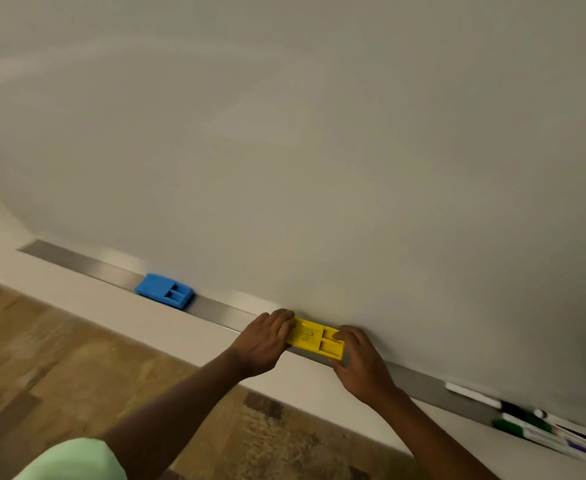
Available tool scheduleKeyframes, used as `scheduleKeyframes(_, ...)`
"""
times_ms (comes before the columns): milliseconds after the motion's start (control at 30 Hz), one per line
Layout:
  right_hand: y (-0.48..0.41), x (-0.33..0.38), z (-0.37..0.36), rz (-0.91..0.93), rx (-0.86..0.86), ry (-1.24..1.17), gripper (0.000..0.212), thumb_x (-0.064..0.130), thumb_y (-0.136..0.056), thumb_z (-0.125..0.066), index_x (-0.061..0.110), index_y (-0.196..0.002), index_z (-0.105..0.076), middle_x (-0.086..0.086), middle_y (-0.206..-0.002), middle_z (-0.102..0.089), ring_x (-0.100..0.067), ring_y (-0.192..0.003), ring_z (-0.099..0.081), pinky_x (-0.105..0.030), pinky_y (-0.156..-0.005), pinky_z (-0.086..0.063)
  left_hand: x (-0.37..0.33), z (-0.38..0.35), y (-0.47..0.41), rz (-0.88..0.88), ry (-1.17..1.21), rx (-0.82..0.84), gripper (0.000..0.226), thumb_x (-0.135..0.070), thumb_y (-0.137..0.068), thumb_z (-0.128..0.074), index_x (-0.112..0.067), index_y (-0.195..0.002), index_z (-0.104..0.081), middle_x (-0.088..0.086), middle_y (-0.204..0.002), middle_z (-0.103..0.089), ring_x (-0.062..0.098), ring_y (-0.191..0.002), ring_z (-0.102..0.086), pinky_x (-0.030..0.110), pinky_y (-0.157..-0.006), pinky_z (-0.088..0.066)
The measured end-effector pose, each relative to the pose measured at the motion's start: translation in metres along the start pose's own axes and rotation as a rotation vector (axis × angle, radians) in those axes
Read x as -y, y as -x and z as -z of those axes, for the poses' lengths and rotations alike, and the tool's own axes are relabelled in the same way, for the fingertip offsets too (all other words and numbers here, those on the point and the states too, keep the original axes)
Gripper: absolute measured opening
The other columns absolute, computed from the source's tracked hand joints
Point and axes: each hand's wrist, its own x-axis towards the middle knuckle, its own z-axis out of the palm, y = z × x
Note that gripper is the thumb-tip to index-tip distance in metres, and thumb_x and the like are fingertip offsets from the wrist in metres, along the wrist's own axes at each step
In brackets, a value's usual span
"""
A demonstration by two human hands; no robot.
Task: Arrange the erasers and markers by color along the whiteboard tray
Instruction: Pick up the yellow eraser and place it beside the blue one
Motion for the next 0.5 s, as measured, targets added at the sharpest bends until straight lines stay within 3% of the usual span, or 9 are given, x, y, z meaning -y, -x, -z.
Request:
scheduleKeyframes(133, -0.032, 0.034, -0.043, 0.014, 0.031, -0.01, 0.039, 0.015, -0.072, -0.079, 0.011, -0.107, -0.063, -0.011, -0.119, -0.061, -0.027, -0.108, -0.062, -0.031, -0.09, -0.053, 0.051, 0.011, 0.033, 0.063, -0.038, 0.073, 0.046, -0.04, -0.095, -0.041, -0.005, -0.125, -0.047, 0.016, -0.127, -0.057, 0.03, -0.117, -0.052, 0.037, -0.091, -0.05)
scheduleKeyframes(367, -0.077, 0.088, -0.107, -0.059, 0.032, -0.07, 0.033, 0.014, -0.081, -0.073, 0.011, -0.111, -0.06, -0.007, -0.13, -0.054, -0.023, -0.117, -0.056, -0.031, -0.095, -0.05, 0.113, 0.02, 0.073, 0.135, -0.118, 0.099, 0.047, -0.033, -0.081, -0.07, -0.007, -0.117, -0.055, 0.011, -0.119, -0.062, 0.03, -0.109, -0.057, 0.04, -0.088, -0.053)
scheduleKeyframes(500, -0.094, 0.112, -0.132, -0.094, 0.022, -0.08, 0.035, 0.012, -0.078, -0.076, 0.011, -0.11, -0.062, -0.007, -0.127, -0.056, -0.023, -0.114, -0.059, -0.029, -0.09, -0.052, 0.142, 0.018, 0.089, 0.16, -0.164, 0.097, 0.039, -0.032, -0.085, -0.061, -0.009, -0.116, -0.055, 0.009, -0.119, -0.062, 0.027, -0.101, -0.058, 0.038, -0.084, -0.053)
